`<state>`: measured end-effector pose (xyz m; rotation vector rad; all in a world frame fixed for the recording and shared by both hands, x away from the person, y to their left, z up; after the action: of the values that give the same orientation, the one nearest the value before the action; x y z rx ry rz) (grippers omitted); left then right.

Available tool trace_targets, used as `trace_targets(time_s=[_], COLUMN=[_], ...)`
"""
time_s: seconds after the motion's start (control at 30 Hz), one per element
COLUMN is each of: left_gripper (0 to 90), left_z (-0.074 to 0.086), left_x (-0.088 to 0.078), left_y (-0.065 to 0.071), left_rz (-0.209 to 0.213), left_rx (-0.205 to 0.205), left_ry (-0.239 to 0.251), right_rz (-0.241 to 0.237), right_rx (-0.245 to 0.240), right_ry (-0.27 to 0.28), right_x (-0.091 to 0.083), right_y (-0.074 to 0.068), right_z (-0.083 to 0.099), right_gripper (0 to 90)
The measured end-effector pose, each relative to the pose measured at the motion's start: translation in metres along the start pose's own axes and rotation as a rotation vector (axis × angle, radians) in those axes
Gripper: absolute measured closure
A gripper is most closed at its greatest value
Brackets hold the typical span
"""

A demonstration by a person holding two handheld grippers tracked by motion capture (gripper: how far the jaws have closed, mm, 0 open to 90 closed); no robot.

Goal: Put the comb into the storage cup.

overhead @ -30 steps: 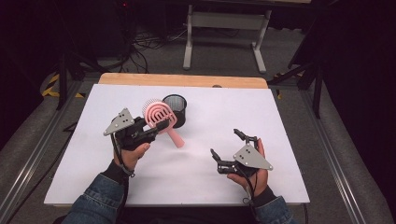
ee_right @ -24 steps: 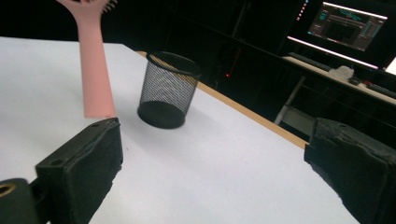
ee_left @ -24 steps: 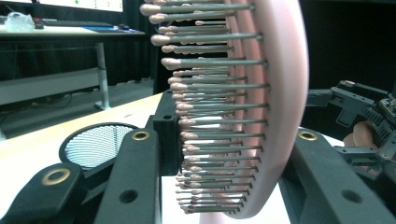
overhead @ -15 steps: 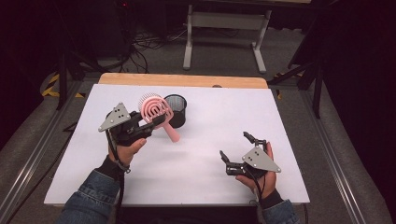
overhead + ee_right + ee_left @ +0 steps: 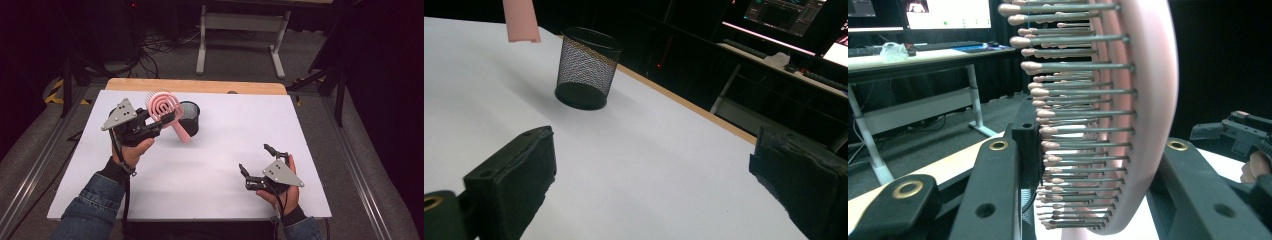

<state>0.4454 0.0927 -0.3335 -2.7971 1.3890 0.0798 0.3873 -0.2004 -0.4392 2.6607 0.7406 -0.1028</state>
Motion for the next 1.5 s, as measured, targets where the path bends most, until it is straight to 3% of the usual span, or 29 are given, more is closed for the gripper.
trace_targets(time_s=[0.4,0.87,1.5], left_gripper=[62.3,62.3,62.3], left_z=[-0.020,-0.035,-0.033], left_x=[0.010,0.020,0.046], left_y=[-0.007,-0.024,-0.043], left_rz=[-0.007,-0.039,-0.071], left_rx=[0.045,0.053,0.049], left_ry=[0.002,0.004,-0.035], right_rz=[-0.003,-0.008,-0.005], right_rx=[-0.005,-0.005,-0.006], right_ry=[-0.004,-0.006,-0.007], right_x=[0.000,0.002,0.002], right_y=[-0.001,-0.003,-0.001], right_z=[0.002,0.002,0.003], right_gripper=[5.2,5.4,5.7])
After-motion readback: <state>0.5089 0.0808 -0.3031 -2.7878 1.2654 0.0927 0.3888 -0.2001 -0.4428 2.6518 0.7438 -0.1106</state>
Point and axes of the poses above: each handheld gripper's, and its own axes: x roughly forward along the jaws, z roughly out of its underside, y roughly to its right, the point moved 8 cm from there along x, roughly forward along the jaws, and after that the axes turned 2 degrees about y, right-handed, at the moved point
